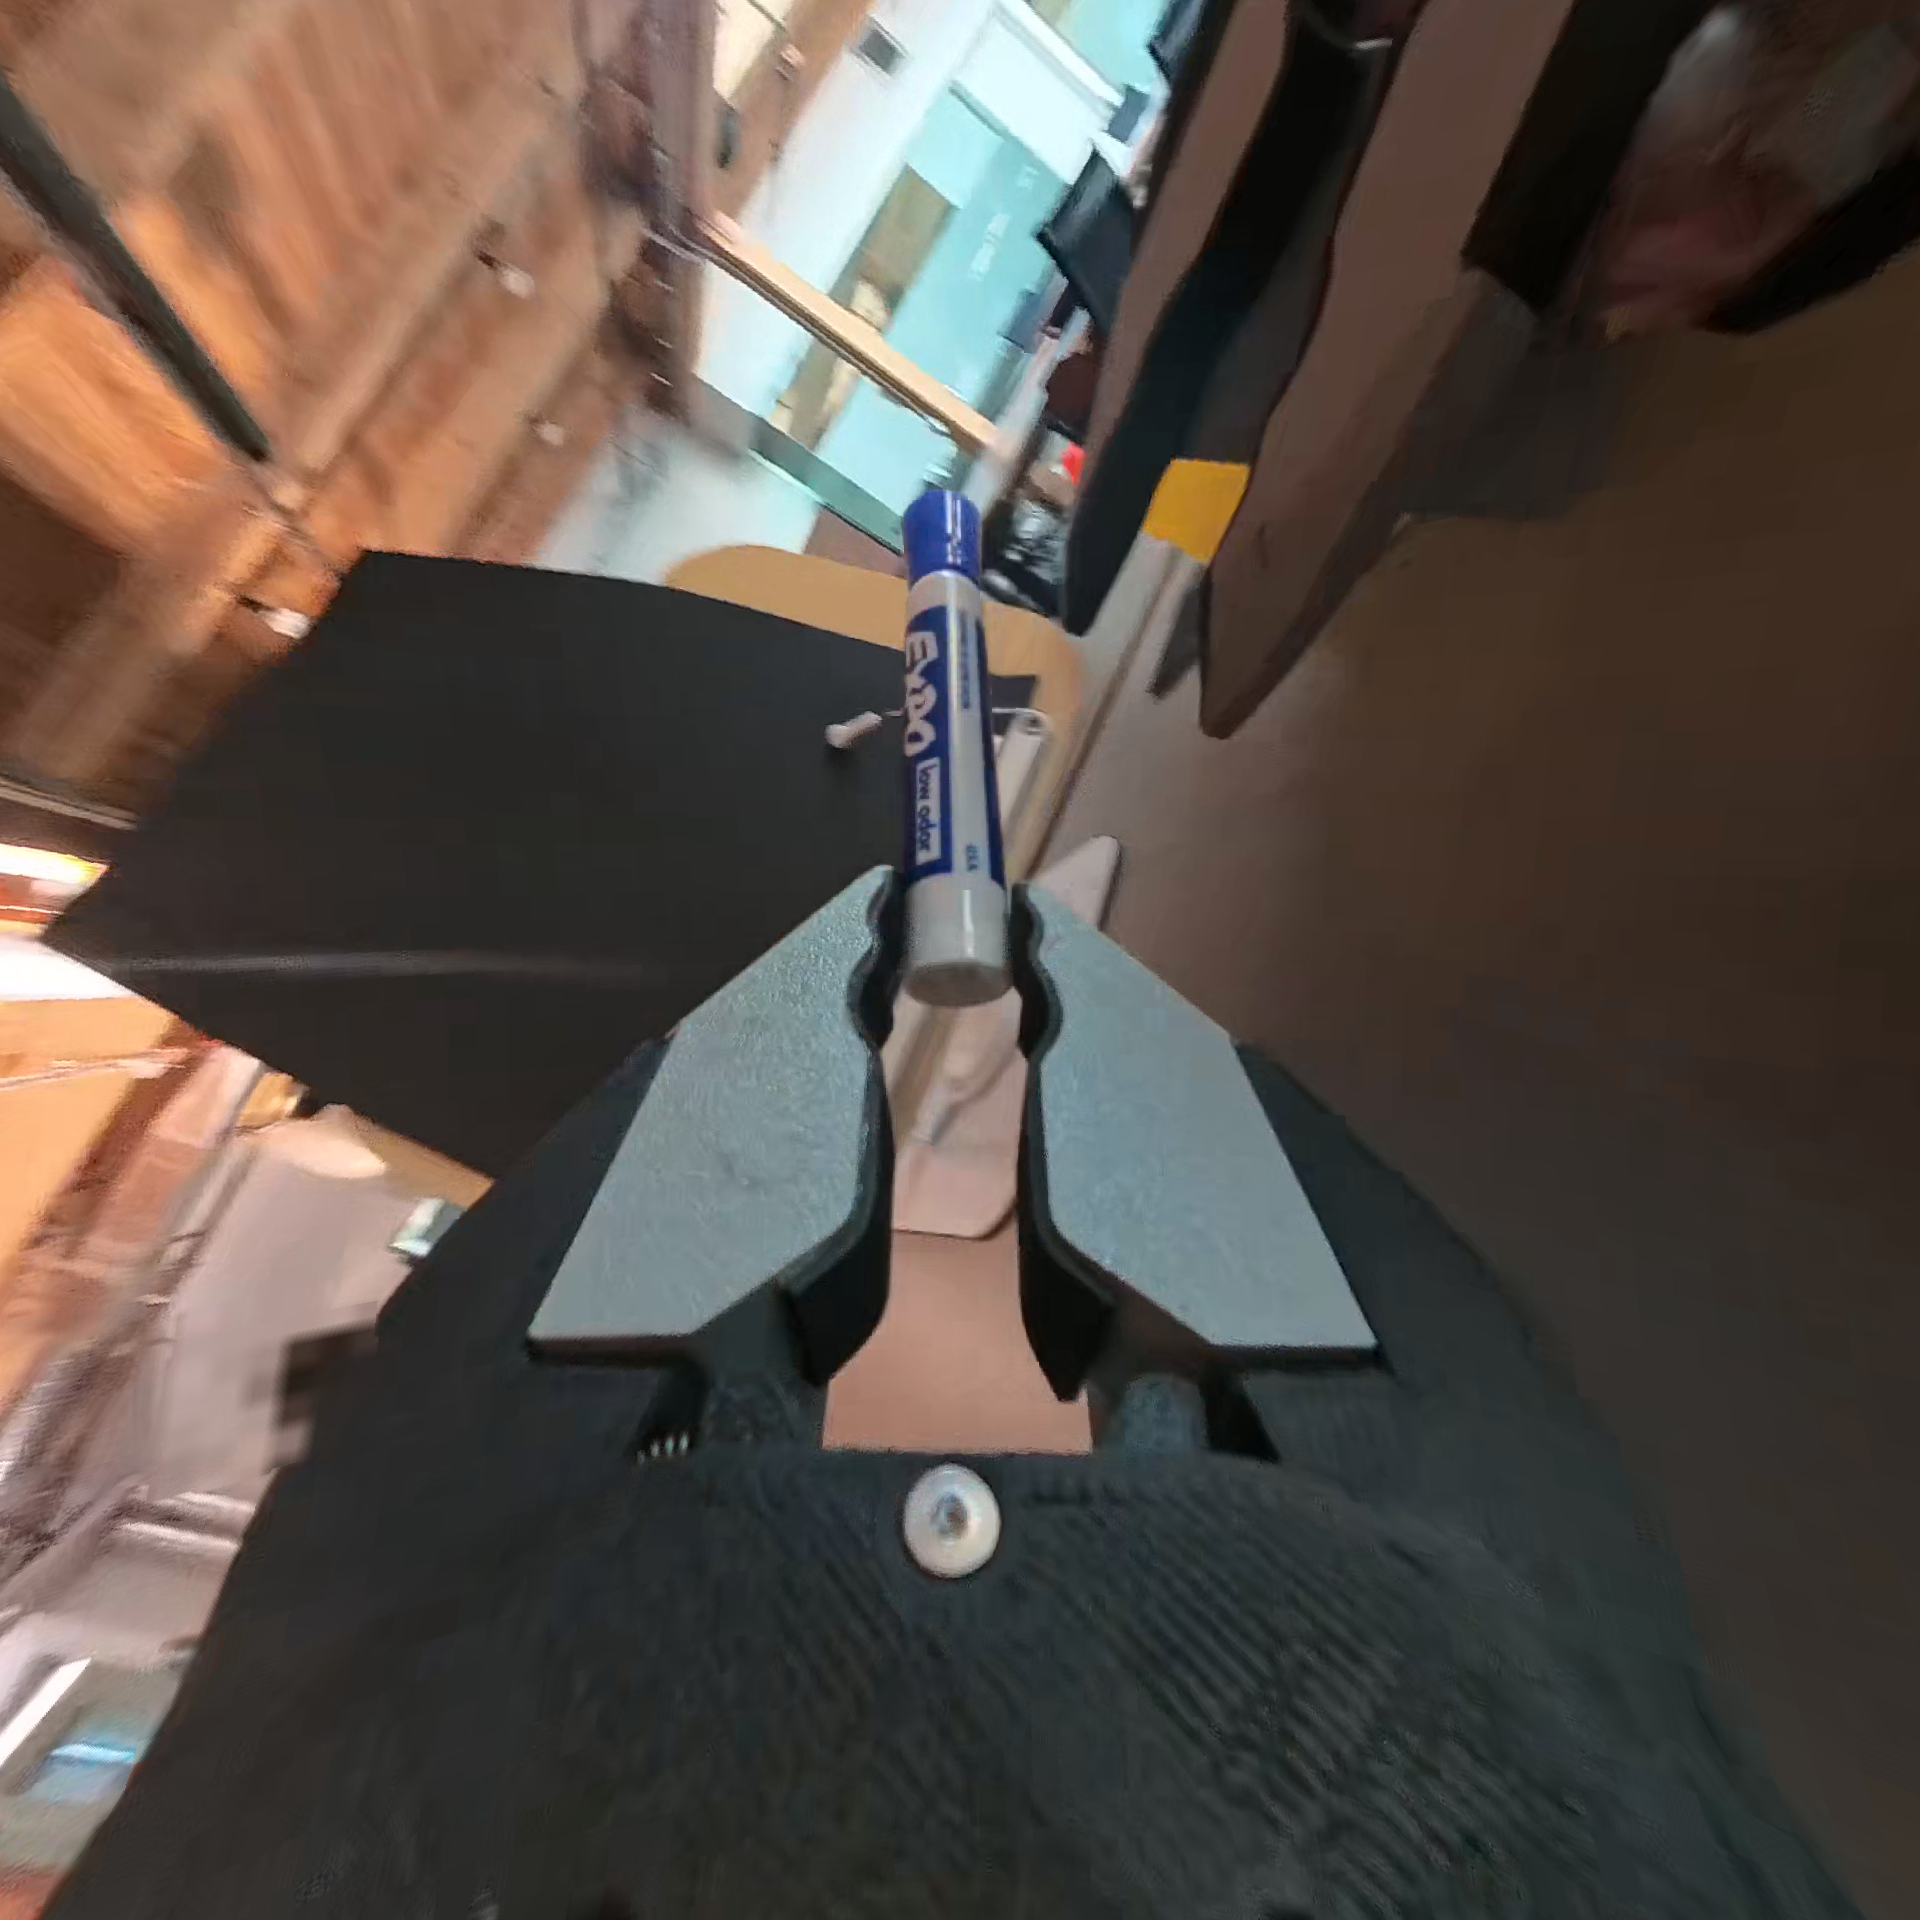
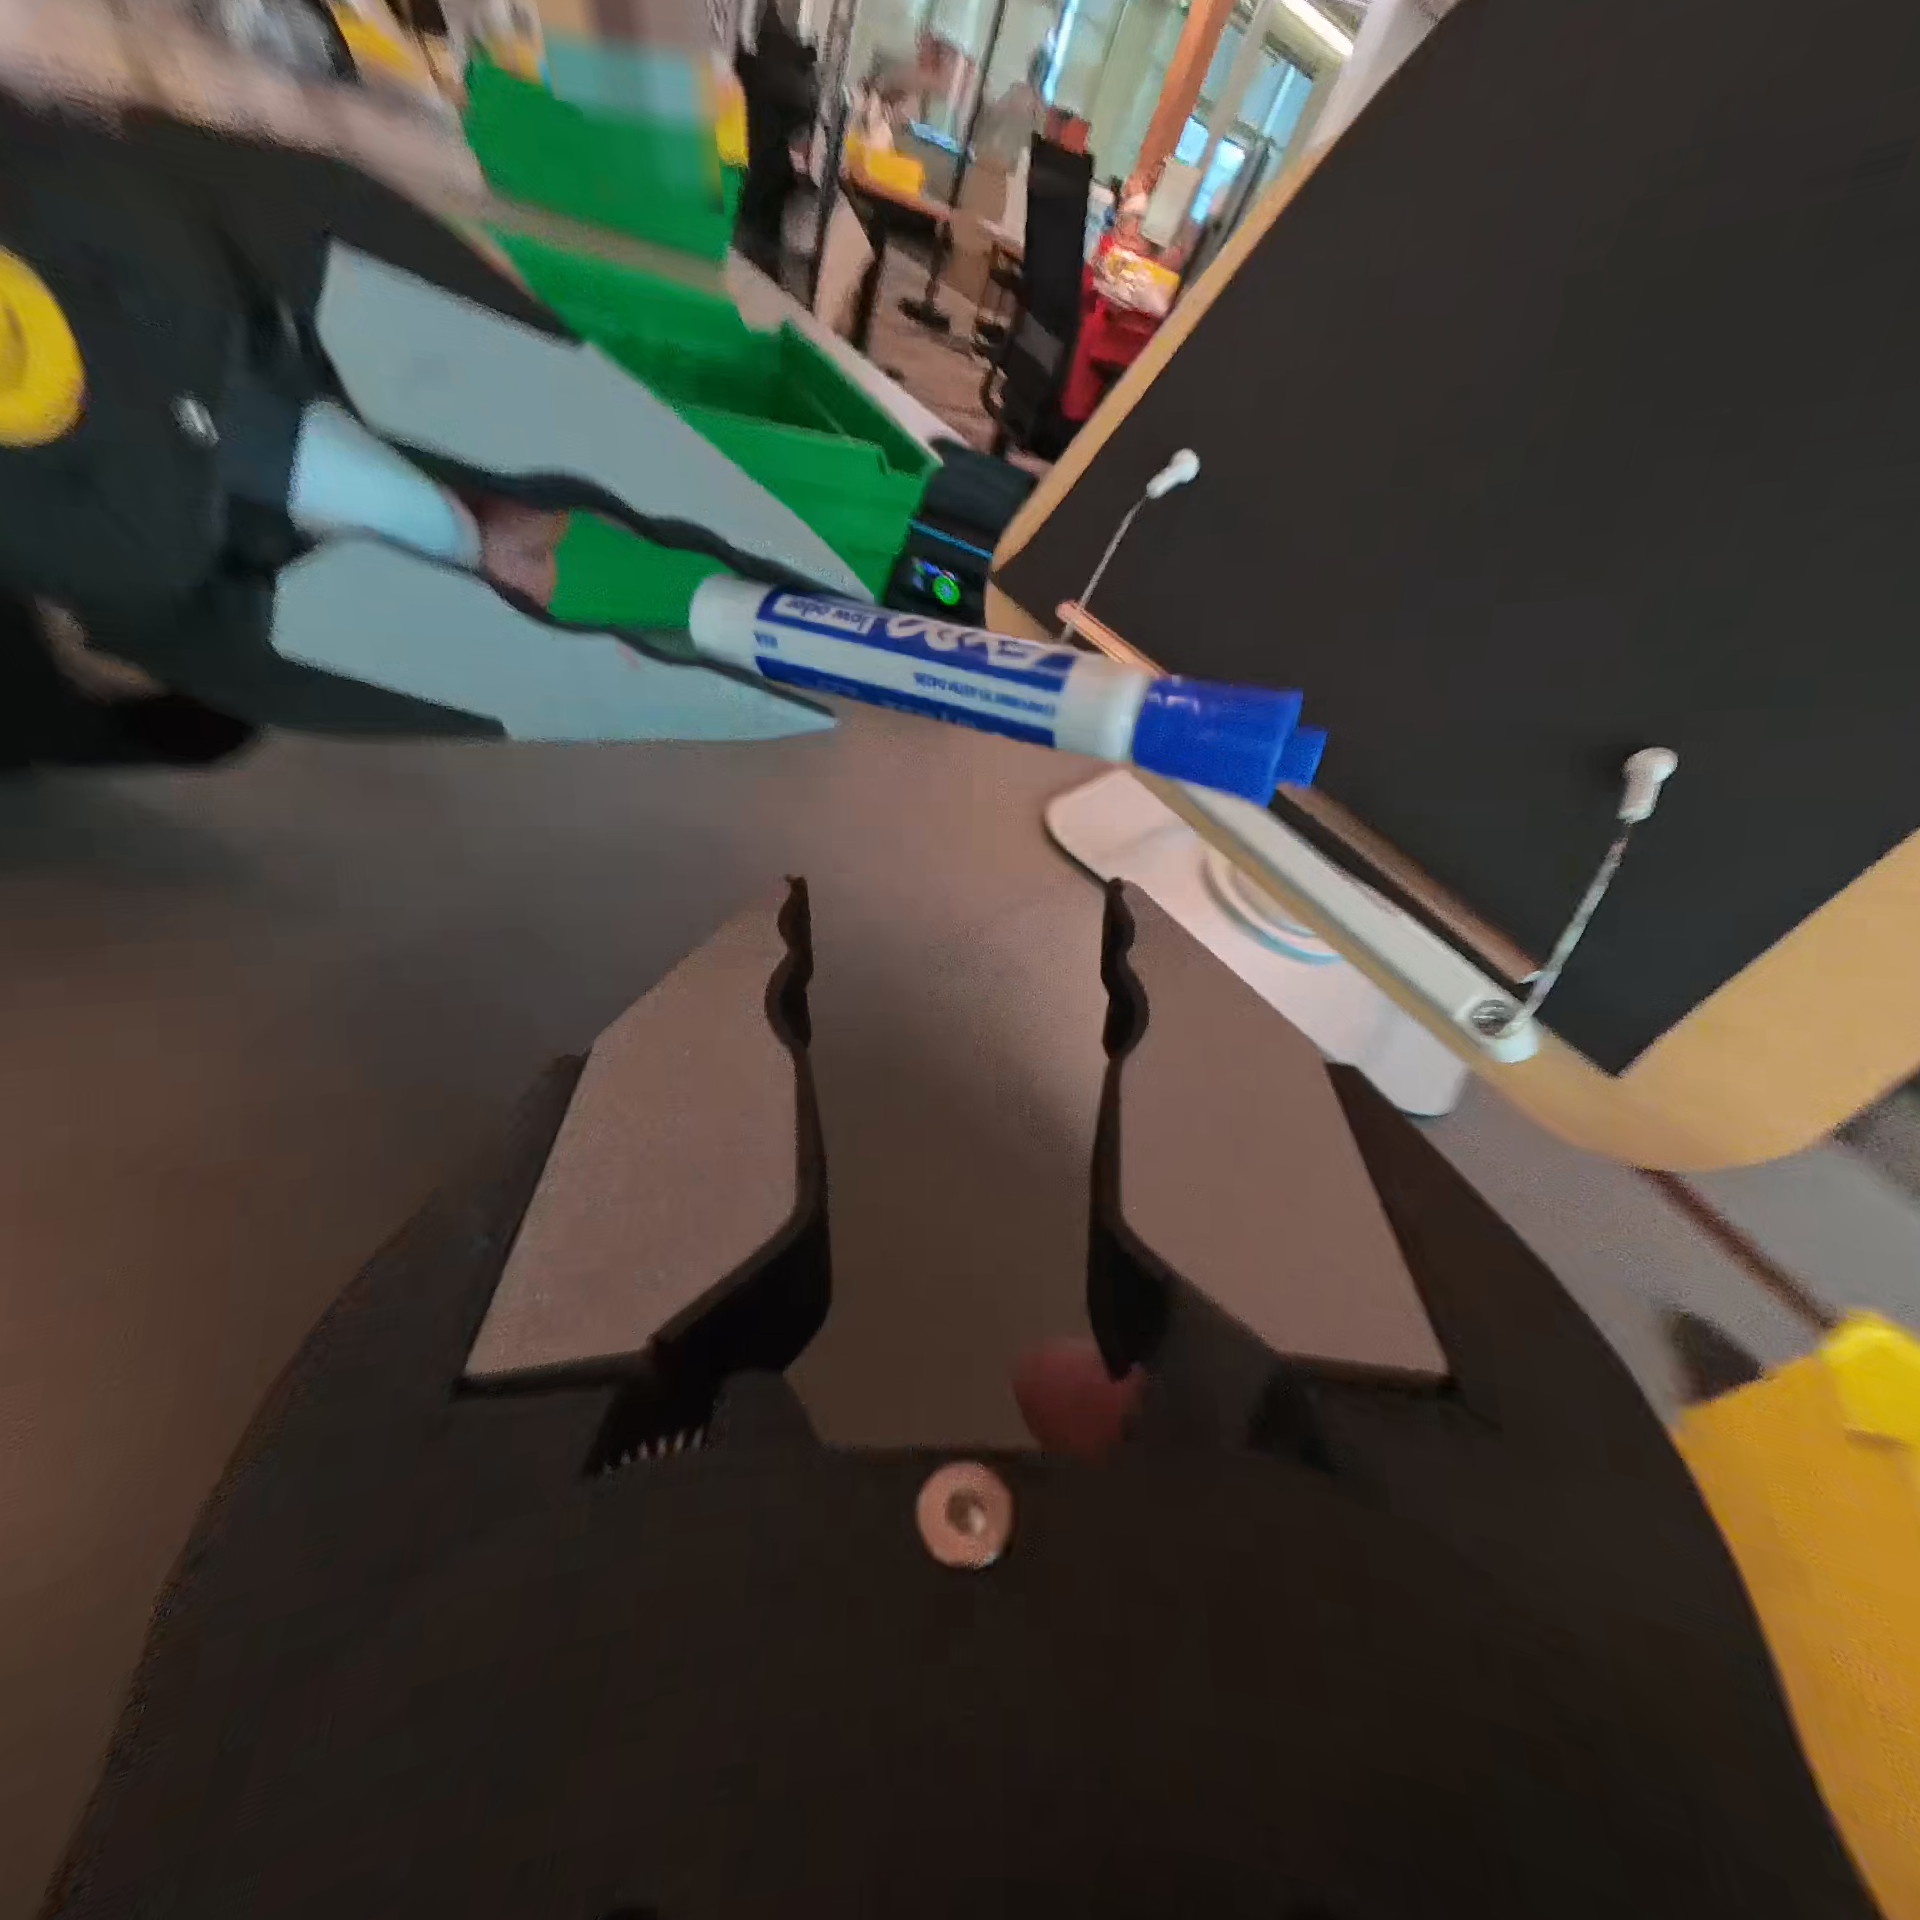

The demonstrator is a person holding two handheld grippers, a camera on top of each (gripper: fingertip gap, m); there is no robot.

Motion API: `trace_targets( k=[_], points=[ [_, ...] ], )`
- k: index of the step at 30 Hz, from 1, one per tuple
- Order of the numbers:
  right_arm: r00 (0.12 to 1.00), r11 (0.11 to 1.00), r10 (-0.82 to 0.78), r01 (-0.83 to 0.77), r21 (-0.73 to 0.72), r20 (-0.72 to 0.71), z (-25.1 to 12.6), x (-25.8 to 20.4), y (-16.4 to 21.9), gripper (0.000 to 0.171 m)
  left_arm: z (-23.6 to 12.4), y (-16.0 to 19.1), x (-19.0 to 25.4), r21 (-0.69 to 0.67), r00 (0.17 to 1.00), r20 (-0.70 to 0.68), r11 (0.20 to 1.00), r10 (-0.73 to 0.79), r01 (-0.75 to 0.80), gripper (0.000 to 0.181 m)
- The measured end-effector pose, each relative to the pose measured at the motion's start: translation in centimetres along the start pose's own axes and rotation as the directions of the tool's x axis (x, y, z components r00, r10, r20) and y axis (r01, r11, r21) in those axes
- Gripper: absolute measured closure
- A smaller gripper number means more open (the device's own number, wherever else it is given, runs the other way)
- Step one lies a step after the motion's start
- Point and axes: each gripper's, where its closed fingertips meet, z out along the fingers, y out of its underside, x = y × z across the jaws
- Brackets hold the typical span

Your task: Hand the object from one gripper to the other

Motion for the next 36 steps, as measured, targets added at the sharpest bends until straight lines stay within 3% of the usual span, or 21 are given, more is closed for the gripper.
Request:
trace_targets(
  k=[2,6,11,17,21,23,26,30,36],
  points=[
    [0.984,0.985,0.148,-0.155,0.071,0.097,-0.2,-0.7,-1.1,0.116,-0.4,-1.0,-0.5,0.038,0.997,0.059,0.998,0.050,-0.053,0.163],
    [0.876,0.885,0.362,-0.430,0.177,0.317,-0.8,-1.8,-3.4,0.124,-0.5,-3.5,1.2,0.113,0.994,0.049,0.989,0.093,-0.098,0.163],
    [0.799,0.839,0.421,-0.523,0.151,0.429,-1.5,-1.6,-3.4,0.154,0.6,-3.3,3.0,0.094,1.000,-0.022,0.995,-0.013,0.015,0.163],
    [0.935,0.937,0.262,-0.306,0.171,0.237,-1.0,-0.9,-2.6,0.155,1.2,-1.7,3.7,0.026,0.982,-0.108,0.987,-0.153,0.156,0.163],
    [0.988,0.981,0.151,-0.147,0.130,-0.025,-1.5,2.5,-1.3,0.155,1.4,0.1,5.3,-0.076,0.903,-0.241,0.934,-0.357,0.349,0.139],
    [0.981,0.999,-0.007,0.018,0.051,-0.196,-1.9,4.4,-0.4,0.155,1.4,0.5,5.4,-0.109,0.833,-0.284,0.879,-0.474,0.463,0.133],
    [0.866,0.934,-0.356,0.327,-0.142,-0.351,-2.3,5.4,0.3,0.155,1.0,-0.1,3.9,-0.063,0.742,-0.312,0.792,-0.594,0.608,0.135],
    [0.745,0.809,-0.588,0.530,-0.255,-0.315,-1.0,3.1,0.5,0.155,0.4,-1.4,2.9,-0.016,0.660,-0.368,0.715,-0.655,0.699,0.127],
    [0.694,0.724,-0.687,0.629,-0.284,-0.214,0.4,0.6,1.6,0.155,-0.5,-3.1,4.1,0.070,0.766,-0.413,0.821,-0.494,0.567,0.126]
  ],
)
